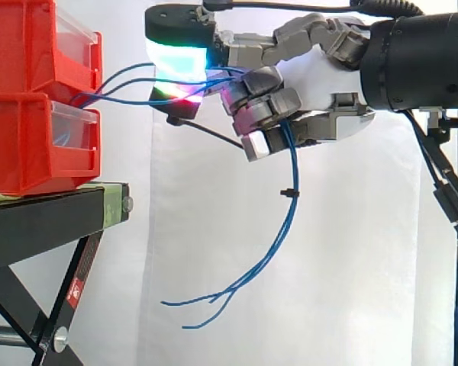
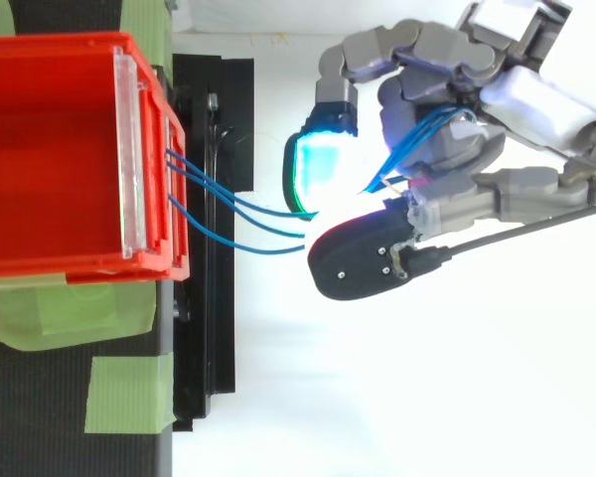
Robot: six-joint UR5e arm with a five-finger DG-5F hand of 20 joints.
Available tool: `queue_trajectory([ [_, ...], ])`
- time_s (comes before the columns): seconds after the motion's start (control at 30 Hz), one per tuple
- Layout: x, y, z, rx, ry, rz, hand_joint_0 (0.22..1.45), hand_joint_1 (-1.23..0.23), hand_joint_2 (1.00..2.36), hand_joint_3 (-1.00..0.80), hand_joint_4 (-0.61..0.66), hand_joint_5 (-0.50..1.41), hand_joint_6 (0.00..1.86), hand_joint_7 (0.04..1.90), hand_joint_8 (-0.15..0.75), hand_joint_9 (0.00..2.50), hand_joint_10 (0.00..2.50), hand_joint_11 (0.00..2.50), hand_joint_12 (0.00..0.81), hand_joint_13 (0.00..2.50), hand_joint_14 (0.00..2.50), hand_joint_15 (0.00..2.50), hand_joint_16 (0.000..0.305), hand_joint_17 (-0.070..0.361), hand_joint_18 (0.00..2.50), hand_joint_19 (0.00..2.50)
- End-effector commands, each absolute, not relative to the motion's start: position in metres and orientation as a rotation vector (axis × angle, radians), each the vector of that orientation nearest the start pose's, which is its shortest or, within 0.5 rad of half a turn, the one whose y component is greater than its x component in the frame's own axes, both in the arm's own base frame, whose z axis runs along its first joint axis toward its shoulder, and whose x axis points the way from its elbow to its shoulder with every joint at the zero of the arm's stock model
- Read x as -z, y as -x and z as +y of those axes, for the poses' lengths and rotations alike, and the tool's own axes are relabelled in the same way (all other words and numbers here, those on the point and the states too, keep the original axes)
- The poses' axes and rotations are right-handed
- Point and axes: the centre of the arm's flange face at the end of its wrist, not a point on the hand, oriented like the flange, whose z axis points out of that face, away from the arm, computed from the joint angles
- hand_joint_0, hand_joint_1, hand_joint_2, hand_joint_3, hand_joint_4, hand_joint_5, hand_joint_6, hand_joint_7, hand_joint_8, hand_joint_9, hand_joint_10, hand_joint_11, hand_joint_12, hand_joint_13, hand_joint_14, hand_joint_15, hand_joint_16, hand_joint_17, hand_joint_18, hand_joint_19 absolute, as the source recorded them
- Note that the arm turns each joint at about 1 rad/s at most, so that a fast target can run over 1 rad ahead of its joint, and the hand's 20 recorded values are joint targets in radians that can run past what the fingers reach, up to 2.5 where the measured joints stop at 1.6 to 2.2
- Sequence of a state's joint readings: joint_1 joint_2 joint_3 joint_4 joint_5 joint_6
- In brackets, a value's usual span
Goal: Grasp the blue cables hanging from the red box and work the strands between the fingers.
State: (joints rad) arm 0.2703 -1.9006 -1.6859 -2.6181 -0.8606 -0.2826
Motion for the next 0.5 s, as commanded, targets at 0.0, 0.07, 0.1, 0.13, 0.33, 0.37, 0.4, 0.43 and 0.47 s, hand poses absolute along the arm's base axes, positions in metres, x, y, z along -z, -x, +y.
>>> queue_trajectory([
  [0.0, -0.303, -0.6075, -0.0338, -0.679, -1.174, 1.011, 0.83, -0.75, 1.02, -0.4, 0.23, 0.23, 0.85, 1.32, 0.427, 0.72, 2.5, 2.47, 0.519, 1.01, 2.5, 1.64, 0.06, 0.134, 1.38, 0.82],
  [0.07, -0.3031, -0.6076, -0.0338, -0.642, -1.145, 1.035, 0.84, -0.75, 1.02, -0.4, 0.23, 0.23, 0.85, 1.31, 0.427, 0.72, 2.5, 2.47, 0.519, 1.01, 2.5, 1.64, 0.06, 0.134, 1.38, 0.82],
  [0.1, -0.3026, -0.6074, -0.0338, -0.628, -1.135, 1.044, 0.83, -0.75, 1.02, -0.39, 0.23, 0.23, 0.84, 1.32, 0.427, 0.72, 2.5, 2.47, 0.519, 1.01, 2.5, 1.64, 0.06, 0.134, 1.38, 0.82],
  [0.13, -0.3026, -0.6074, -0.0338, -0.589, -1.106, 1.068, 0.83, -0.75, 1.02, -0.4, 0.23, 0.23, 0.84, 1.32, 0.427, 0.72, 2.5, 2.47, 0.519, 1.01, 2.5, 1.64, 0.06, 0.134, 1.38, 0.82],
  [0.33, -0.3034, -0.6081, -0.0333, -0.52, -1.047, 1.114, 0.84, -0.75, 1.02, -0.4, 0.23, 0.23, 0.84, 1.32, 0.427, 0.72, 2.5, 2.47, 0.519, 1.01, 2.5, 1.64, 0.06, 0.134, 1.38, 0.82],
  [0.37, -0.3034, -0.6081, -0.0333, -0.503, -1.034, 1.124, 0.84, -0.75, 1.02, -0.4, 0.23, 0.23, 0.84, 1.32, 0.427, 0.72, 2.5, 2.47, 0.519, 1.01, 2.5, 1.64, 0.06, 0.134, 1.38, 0.82],
  [0.4, -0.3034, -0.6081, -0.0331, -0.489, -1.021, 1.134, 0.84, -0.75, 1.02, -0.4, 0.23, 0.23, 0.84, 1.32, 0.427, 0.72, 2.5, 2.47, 0.519, 1.01, 2.5, 1.64, 0.06, 0.134, 1.38, 0.82],
  [0.43, -0.3034, -0.6081, -0.0331, -0.481, -1.016, 1.138, 0.84, -0.75, 1.02, -0.4, 0.23, 0.23, 0.84, 1.32, 0.427, 0.72, 2.5, 2.47, 0.519, 1.01, 2.5, 1.64, 0.06, 0.134, 1.38, 0.82],
  [0.47, -0.3028, -0.6078, -0.0331, -0.468, -1.004, 1.148, 0.84, -0.75, 1.02, -0.41, 0.23, 0.23, 0.84, 1.32, 0.427, 0.72, 2.5, 2.47, 0.519, 1.01, 2.5, 1.64, 0.06, 0.134, 1.38, 0.82],
])
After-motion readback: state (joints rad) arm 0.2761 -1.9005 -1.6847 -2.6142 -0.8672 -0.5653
